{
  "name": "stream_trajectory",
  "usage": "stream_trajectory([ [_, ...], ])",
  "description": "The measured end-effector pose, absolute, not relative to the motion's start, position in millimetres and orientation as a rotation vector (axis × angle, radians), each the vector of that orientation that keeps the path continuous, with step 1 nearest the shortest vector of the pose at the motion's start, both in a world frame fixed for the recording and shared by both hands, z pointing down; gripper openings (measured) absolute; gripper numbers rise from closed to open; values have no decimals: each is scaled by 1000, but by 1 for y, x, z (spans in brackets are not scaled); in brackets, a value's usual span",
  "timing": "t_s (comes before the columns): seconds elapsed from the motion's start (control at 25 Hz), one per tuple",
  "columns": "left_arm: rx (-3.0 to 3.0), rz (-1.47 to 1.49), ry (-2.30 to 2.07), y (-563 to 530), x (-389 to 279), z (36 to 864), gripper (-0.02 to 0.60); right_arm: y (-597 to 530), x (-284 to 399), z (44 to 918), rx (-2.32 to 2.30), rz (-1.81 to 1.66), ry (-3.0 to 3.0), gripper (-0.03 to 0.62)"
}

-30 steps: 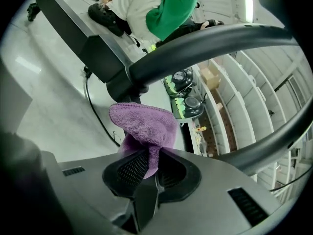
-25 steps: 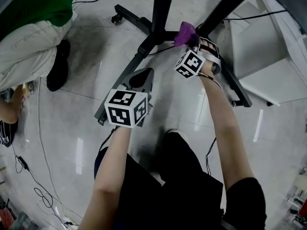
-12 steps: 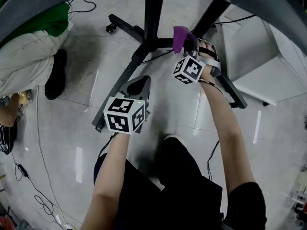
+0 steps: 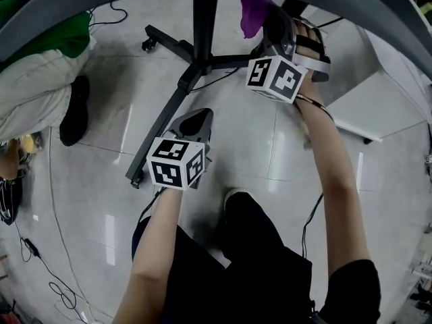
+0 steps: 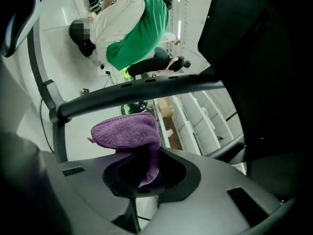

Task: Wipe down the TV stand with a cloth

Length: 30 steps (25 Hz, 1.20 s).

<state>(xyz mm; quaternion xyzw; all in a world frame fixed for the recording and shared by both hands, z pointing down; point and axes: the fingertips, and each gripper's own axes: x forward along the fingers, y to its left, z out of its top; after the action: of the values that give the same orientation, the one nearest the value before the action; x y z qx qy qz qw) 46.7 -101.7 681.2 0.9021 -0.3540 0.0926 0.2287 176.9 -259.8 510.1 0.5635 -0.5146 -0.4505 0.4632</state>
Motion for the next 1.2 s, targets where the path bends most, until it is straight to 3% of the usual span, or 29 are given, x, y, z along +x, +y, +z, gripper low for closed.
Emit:
stream_trajectory([
  [0.52,2493,237,-977,-103,49,676,6,-254,204,400,1538,-1261,-1073,69],
  [1.2,2476,247,-963,-104,47,685,6,-264,210,443,1492,-1186,-1082,69],
])
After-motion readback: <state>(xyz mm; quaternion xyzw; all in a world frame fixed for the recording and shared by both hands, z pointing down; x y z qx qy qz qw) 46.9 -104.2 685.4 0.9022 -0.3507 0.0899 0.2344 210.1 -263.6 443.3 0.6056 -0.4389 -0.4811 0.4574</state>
